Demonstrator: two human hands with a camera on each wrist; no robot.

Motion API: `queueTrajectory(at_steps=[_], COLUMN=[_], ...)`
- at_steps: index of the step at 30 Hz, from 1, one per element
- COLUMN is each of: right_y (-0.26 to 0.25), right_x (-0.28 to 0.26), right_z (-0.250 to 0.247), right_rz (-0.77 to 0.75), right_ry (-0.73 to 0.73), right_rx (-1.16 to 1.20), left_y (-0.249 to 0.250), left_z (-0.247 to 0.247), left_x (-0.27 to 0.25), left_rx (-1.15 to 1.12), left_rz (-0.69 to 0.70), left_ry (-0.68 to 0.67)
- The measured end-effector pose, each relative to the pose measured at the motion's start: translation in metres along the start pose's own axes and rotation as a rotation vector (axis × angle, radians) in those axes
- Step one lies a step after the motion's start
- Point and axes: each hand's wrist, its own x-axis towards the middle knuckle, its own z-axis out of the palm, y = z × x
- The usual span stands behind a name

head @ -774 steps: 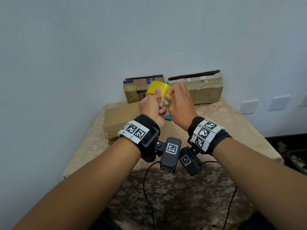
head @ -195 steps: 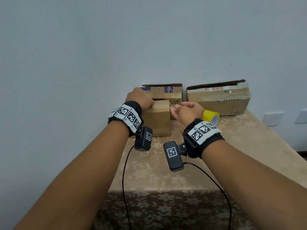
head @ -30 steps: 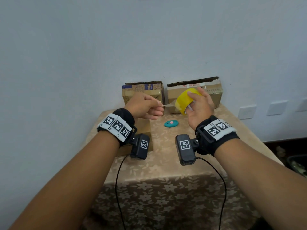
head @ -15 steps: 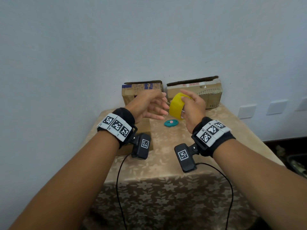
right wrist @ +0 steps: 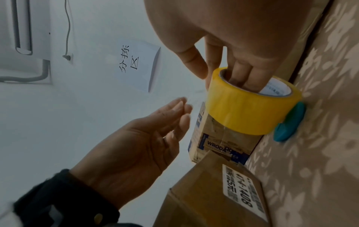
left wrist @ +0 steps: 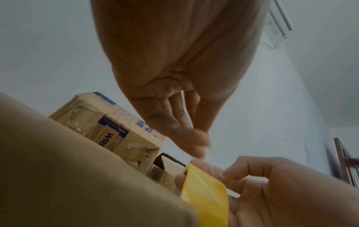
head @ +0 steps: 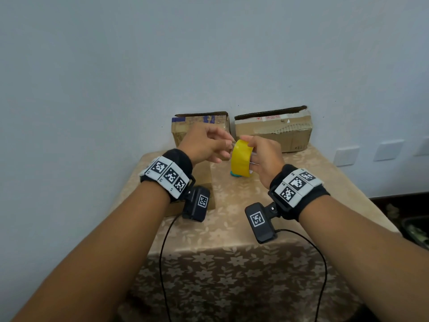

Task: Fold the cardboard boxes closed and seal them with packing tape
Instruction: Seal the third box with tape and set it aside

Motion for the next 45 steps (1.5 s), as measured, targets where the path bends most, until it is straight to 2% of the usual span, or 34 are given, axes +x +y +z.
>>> queueTrajectory(at_steps=[4,10,15,19,25,30,36,41,45], right_y=[0.001,0.016,0.017,0.011,0.009,0.010,0.006,0.002,-0.002], right_x=[-0.001,0.004,0.007,0.004,-0.009,-0.014,-0.016,-0.012,-0.013], right_z=[0.001,0.000,-0.002,0.002,0.005,0.008,0.006,0.006,0.005], right_rz=[0.028,-0.060,-0.105,-0.112,-0.162,-0.108,-0.064,-0.137,-0.065], right_ry=[-0.110,-0.347,-0.337,-0.309,-0.450,-0.503,-0.441,-0.363,-0.546], right_rx=[-0.024,-0.191,-0.283,-0.277,-0.133,-0.130,-0.251,-0.339,-0.285], left_y=[-0.002,-0.006,-0.007,-0.010,-0.007,-0.007,0.000,0.010,0.009], left_z=[0.001,0.004,0.002,0.003,0.000,0.003,0.000,-0.001,-0.006], left_x=[0.007,0.009,0.007,0.009,0.010,0.008,0.009,0.009,0.012], left_rx=[0.096,0.068,0.084,0.113,0.089,0.104,0.008,-0.118,-0.143], left_rz=[0.060,0.002,0.020,0.082,0.085,0.110,0.141,0.146,0.123], left_ry=[0.103,0.084,0.071,0.184,0.263,0.292,0.371,0.371,0.412])
